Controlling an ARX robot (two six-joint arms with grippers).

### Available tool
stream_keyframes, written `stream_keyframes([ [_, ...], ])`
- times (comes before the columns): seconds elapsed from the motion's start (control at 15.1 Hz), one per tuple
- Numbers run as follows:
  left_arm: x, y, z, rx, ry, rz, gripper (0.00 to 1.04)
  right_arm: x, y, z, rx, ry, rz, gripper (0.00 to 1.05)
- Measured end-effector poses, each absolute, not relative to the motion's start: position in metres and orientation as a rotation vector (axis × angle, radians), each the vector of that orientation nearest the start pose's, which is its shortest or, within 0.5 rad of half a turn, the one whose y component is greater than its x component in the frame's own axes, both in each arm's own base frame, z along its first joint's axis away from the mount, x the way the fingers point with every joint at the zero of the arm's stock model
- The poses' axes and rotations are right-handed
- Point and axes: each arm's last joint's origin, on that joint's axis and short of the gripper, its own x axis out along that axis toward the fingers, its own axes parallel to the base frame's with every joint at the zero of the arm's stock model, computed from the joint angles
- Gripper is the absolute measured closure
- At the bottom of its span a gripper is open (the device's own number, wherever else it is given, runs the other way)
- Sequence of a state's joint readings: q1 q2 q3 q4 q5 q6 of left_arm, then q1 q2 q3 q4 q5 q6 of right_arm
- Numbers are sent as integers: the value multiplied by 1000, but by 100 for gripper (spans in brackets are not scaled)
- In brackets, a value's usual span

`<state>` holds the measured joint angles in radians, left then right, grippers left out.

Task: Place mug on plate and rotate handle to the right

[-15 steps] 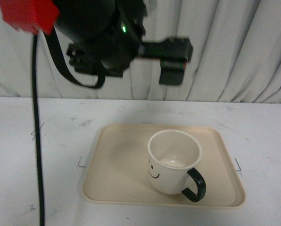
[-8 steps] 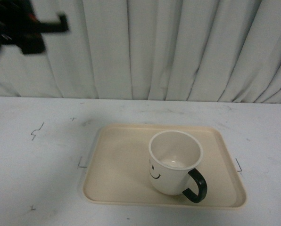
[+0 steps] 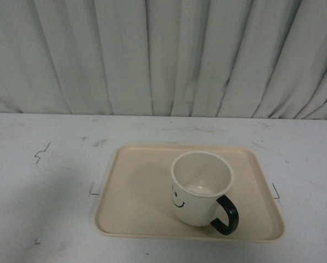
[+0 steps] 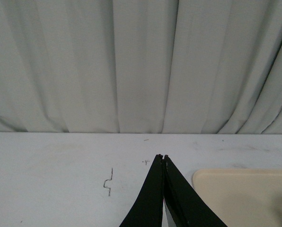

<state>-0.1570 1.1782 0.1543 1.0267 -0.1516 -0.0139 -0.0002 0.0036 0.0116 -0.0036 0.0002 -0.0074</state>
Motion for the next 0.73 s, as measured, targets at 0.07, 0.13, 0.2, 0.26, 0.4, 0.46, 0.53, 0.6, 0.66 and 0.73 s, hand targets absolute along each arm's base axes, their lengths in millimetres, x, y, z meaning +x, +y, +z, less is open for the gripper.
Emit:
stream_keyframes([
  [0.07,185,-22,163,-12,14,-2,103,97,0,167,-7,-4,0,7],
  [0.13,177,-18,158,-9,38,6,103,97,0,167,-7,-4,0,7],
  [0.2,172,-15,160,-11,29,10,103,97,0,167,-7,-4,0,7],
  [0.26,167,-13,163,-13,11,2,103,97,0,167,-7,-4,0,7],
  [0.4,157,-6,162,-13,19,-17,103,97,0,167,-7,-4,0,7],
  [0.46,152,1,162,-14,23,20,103,97,0,167,-7,-4,0,7],
  [0.53,148,1,163,-14,10,12,103,97,0,167,-8,-5,0,7],
  [0.6,145,0,165,-14,7,-4,103,97,0,167,-7,-5,0,7],
  [0.66,141,0,164,-14,11,-3,103,97,0,167,-7,-4,0,7],
  [0.73,137,0,164,-14,12,-3,103,97,0,167,-7,-4,0,7],
])
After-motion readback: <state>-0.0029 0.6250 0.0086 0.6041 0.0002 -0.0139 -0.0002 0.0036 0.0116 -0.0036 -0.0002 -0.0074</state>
